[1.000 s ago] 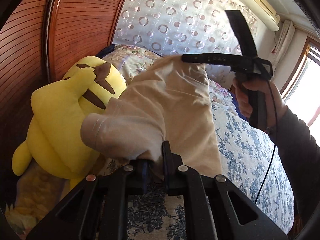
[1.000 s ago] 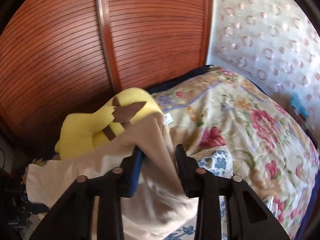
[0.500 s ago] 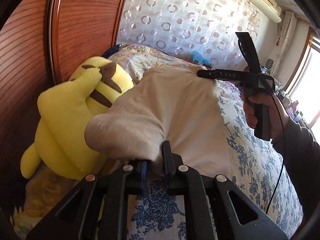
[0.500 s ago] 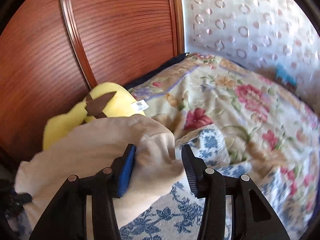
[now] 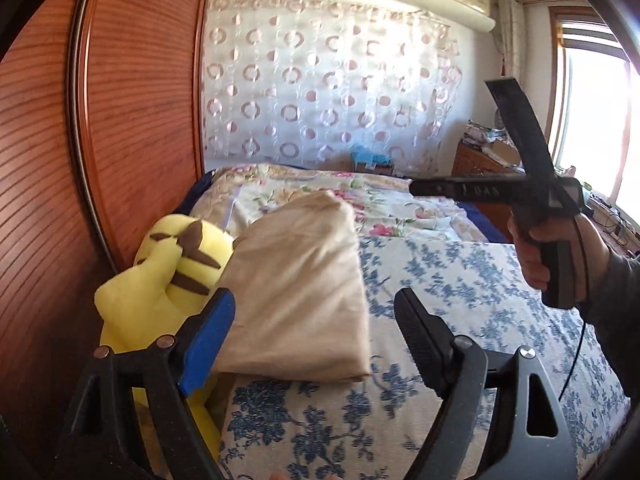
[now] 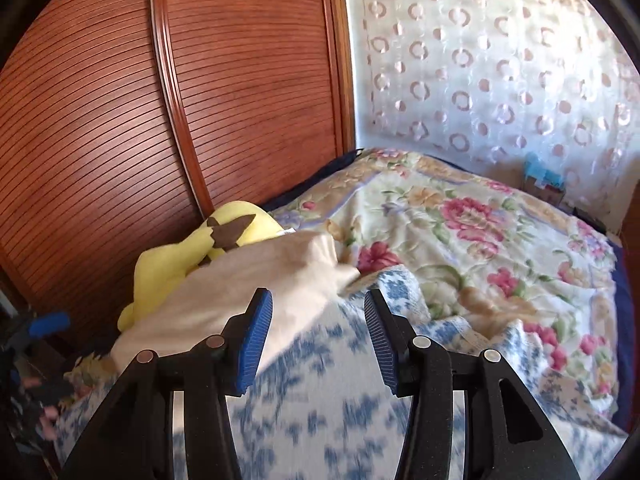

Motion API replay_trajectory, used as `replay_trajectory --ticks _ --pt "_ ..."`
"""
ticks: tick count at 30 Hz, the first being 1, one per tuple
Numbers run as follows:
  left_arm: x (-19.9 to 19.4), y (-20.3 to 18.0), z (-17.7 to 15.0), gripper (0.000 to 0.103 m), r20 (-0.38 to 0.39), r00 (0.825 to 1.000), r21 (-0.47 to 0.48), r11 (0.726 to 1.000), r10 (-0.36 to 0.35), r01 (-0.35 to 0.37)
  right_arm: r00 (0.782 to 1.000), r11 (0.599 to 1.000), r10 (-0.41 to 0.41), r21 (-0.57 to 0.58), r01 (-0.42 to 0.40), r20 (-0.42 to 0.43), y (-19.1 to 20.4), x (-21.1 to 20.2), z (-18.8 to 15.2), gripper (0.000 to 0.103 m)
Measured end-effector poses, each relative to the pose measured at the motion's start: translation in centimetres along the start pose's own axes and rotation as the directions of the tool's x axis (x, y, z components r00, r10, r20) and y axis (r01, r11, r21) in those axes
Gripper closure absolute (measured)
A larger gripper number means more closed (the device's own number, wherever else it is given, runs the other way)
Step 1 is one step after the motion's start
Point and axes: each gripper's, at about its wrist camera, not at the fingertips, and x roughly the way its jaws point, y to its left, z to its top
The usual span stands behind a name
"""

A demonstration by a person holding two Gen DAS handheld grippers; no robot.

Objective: Fold small clothes

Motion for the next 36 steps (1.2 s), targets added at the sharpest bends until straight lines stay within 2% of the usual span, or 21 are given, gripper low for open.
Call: replay_trajectory --ticks 5,11,14,18,19,25,29,36 --pt "-1.5 -2.1 0.7 0.021 0.027 1.0 0.01 1.0 0.008 -0.009 0.998 0.998 -0.059 0.039 0.058 0.023 0.3 -5.5 -3.5 0.051" --pt "-2.5 -5.8 0.8 0.021 0.038 0.999 0.068 0.997 0.019 -0.022 0.99 0.988 -0.13 0.095 0.125 0.05 0.8 -11.0 -7.8 0.046" --pt "-2.9 -7.5 0.7 0.021 0.041 0.999 0.079 0.997 -0.003 0.0 0.983 0.979 -0.172 0.12 0.163 0.064 1.4 -13.9 -9.8 0.042" --pt "-3.7 -9.6 0.6 0.021 0.061 0.998 0.086 0.996 -0.03 0.024 0.975 0.97 -0.204 0.155 0.188 0.09 2.7 -17.7 -11.8 0.03" --pt "-3.8 -10.1 0.6 0.021 0.062 0.997 0.085 0.996 -0.039 0.034 0.971 0.966 -0.221 0.163 0.203 0.096 3.1 -18.7 -12.2 0.027" --pt "-5.2 -13.1 0.9 0.021 0.07 0.995 0.101 0.992 -0.078 0.071 0.943 0.942 -0.299 0.204 0.268 0.143 5.5 -23.9 -14.7 0.024" --pt "-6.1 -14.3 1.3 0.021 0.077 0.993 0.094 0.992 -0.091 0.084 0.911 0.915 -0.368 0.249 0.318 0.186 7.0 -27.3 -16.2 0.024" --pt "-7.0 -15.5 1.5 0.021 0.072 0.993 0.099 0.991 -0.095 0.087 0.884 0.889 -0.423 0.281 0.362 0.201 8.8 -29.3 -17.5 0.024"
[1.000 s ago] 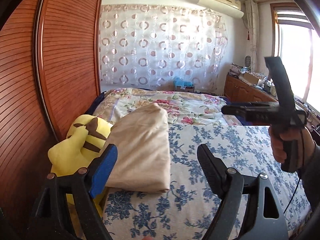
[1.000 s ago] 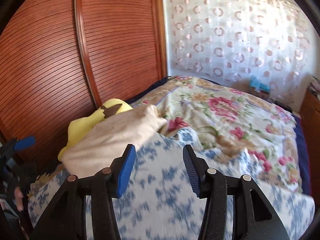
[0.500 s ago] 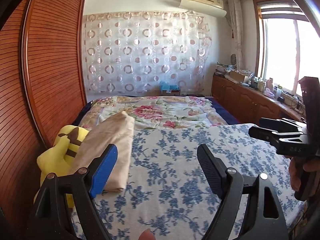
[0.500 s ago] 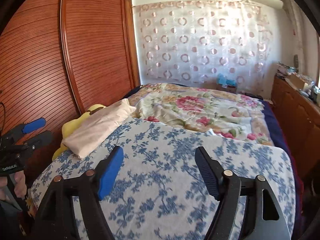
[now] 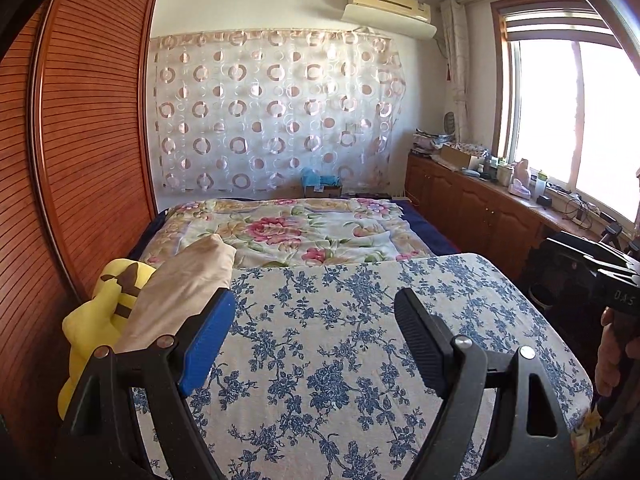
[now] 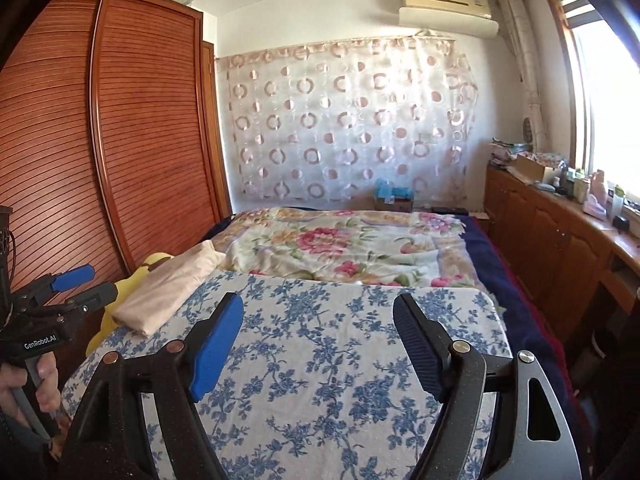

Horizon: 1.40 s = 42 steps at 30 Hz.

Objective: Fold small clothes

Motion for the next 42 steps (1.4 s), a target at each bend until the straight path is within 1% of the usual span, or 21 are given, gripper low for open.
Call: replay_trajectory --ticks 4,13,28,42 --pt "-0.1 -0.1 0.1 0.021 0.003 1.0 0.003 1.0 0.001 -0.001 1.0 1.0 -0.011 0.008 0.011 0.01 0.6 -0.8 -0.5 0.024" --pt "-0.5 0.0 0.3 0.021 0.004 1.0 0.002 1.0 0.008 -0.008 1.0 1.0 -0.021 0.017 0.021 -0.001 0.7 -0.6 -0.8 0.024" --pt "-1.0 0.5 0.4 0.021 0.014 1.0 0.004 1.0 0.007 -0.007 1.0 1.0 -0.017 0.02 0.017 -0.002 -0.5 -1.0 0.0 0.024" --pt "-1.3 0.6 0.4 0.021 0.012 1.0 0.008 1.0 0.015 -0.015 1.0 1.0 -0.013 0.017 0.013 0.002 -1.2 -1.0 -0.1 0.024"
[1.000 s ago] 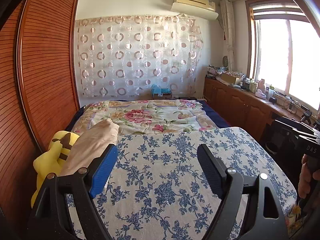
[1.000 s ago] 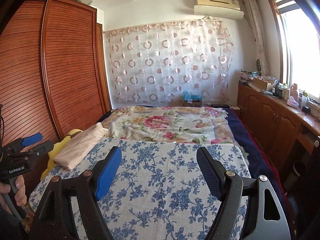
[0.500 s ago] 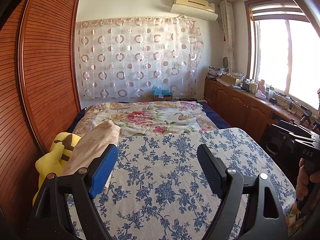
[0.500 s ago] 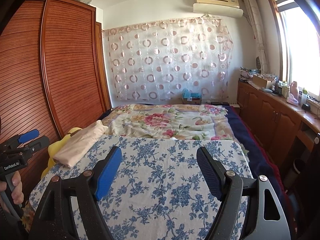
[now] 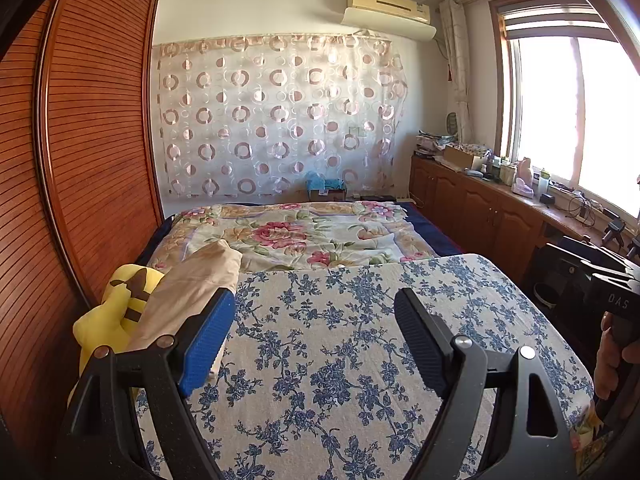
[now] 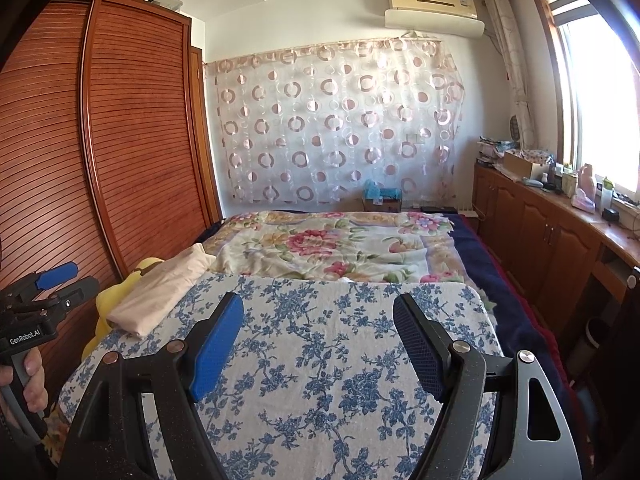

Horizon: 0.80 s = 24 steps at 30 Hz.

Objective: Fold small clothes

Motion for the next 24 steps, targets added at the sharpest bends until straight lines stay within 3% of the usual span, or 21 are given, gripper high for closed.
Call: replay_trajectory --ticks 24 --pt "0.01 -0.18 -0.07 0.021 0.001 1.0 0.002 1.0 0.0 0.0 1.0 1.0 0.003 -0.003 -0.003 0.007 -0.28 -0.16 -0.32 0.024"
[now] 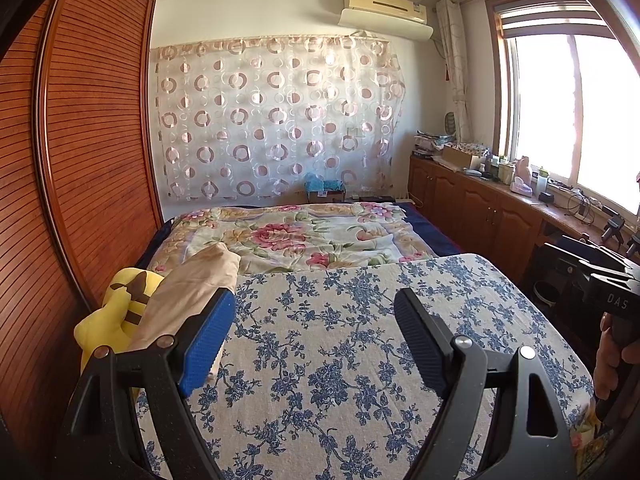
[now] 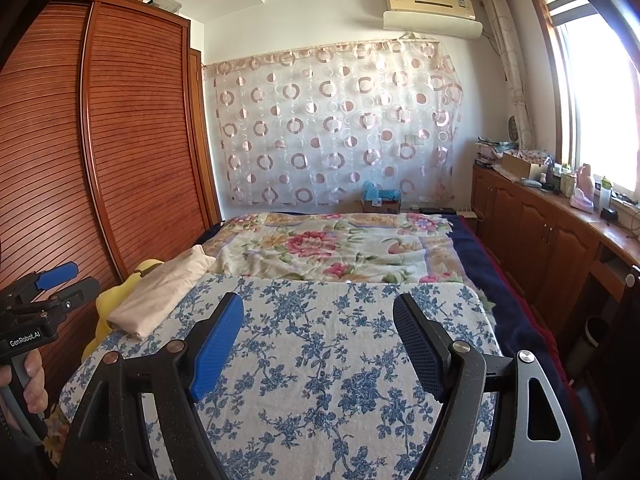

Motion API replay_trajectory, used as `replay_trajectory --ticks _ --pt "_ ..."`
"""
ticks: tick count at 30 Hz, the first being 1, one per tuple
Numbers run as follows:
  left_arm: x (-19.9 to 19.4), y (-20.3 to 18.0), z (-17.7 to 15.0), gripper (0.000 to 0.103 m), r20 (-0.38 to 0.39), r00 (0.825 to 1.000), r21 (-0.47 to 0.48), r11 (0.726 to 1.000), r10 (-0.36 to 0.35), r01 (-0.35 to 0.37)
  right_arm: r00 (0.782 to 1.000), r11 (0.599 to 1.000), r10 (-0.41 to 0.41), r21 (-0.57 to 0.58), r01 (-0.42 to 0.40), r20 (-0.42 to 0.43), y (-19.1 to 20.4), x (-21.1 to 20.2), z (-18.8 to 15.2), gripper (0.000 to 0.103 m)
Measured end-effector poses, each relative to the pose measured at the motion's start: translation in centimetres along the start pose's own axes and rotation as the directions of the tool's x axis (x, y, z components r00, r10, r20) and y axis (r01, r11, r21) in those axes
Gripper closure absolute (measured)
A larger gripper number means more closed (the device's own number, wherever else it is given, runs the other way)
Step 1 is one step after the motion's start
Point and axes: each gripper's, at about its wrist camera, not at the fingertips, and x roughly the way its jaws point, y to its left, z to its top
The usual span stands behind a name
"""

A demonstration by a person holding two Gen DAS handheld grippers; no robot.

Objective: Fold small clothes

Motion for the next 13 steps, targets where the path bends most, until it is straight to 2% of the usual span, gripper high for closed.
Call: replay_trajectory --ticks 13 --pt "-0.31 -0.08 0.06 0.021 -0.001 1.0 0.003 1.0 0.0 0.0 1.0 1.0 -0.001 -0.004 0.001 0.003 -0.2 -0.11 -0.14 0.024"
